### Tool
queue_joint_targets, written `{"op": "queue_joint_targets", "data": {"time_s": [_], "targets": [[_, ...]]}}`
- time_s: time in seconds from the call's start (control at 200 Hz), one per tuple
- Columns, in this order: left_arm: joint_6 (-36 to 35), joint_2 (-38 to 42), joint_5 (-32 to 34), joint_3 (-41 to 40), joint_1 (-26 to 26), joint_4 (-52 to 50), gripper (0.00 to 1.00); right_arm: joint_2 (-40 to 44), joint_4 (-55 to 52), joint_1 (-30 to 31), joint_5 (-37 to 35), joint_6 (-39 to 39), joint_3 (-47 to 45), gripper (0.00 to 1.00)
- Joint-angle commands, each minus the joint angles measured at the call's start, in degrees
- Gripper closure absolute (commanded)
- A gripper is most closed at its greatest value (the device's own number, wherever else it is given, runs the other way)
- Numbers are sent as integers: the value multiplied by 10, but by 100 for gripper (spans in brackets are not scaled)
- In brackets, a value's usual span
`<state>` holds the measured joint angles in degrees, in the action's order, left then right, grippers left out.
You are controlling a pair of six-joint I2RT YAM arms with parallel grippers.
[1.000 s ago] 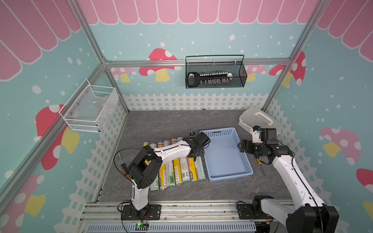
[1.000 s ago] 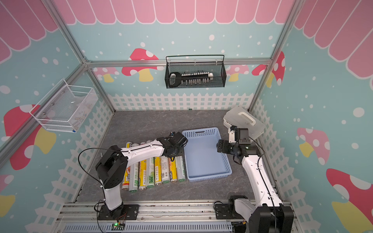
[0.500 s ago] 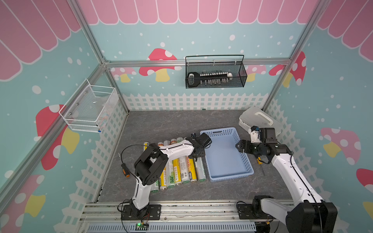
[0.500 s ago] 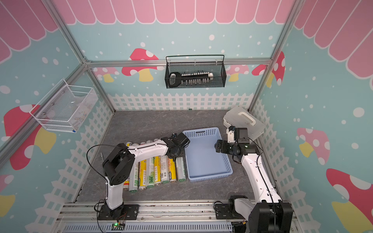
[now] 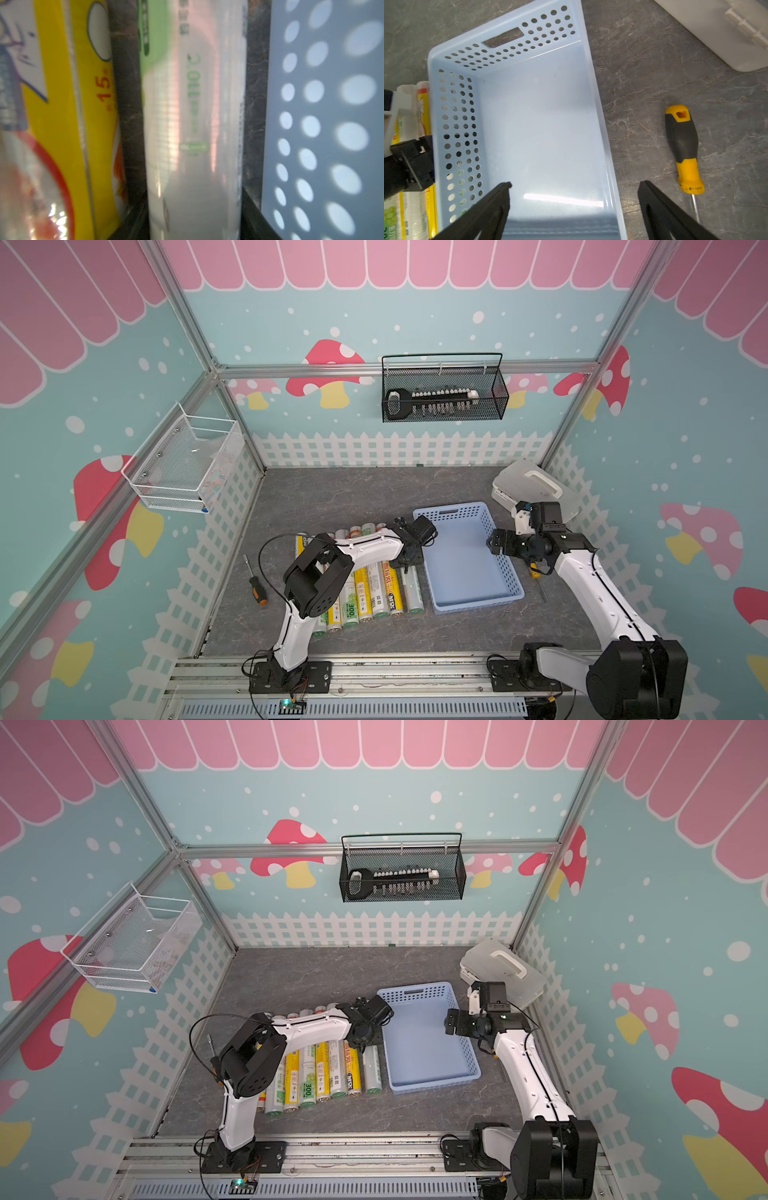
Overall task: Put the plastic wrap into the basket
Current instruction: Pick up the plastic wrap from the center of the board, then adjust the basket at the center of the board.
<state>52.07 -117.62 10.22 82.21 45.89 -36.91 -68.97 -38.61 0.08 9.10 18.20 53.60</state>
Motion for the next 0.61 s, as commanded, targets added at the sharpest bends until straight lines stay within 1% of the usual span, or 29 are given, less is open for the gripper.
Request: {"op": "queue_joint_targets", "data": {"time_s": [0.0,0.11,0.195,0.3,0.385,0.48,0.6], "targets": [[-2,25,-12,6,3,-14,65,-13,-10,-3,-50,-7,18,0],[-4,82,9,0,3,-18,72,-44,-9,-11,-39,-13,29,1],[6,134,31,-16,3,-19,74,-73,1,-21,17,-20,35,0],[8,192,40,-24,3,-19,76,-116,4,-25,68,-23,45,1],[1,220,17,-25,4,-7,77,-129,18,-25,110,-19,37,3],[-9,236,-34,-25,6,29,77,-130,34,-24,174,-6,23,5],[-8,235,-94,-23,9,86,77,-98,59,-24,224,21,-12,6]]}}
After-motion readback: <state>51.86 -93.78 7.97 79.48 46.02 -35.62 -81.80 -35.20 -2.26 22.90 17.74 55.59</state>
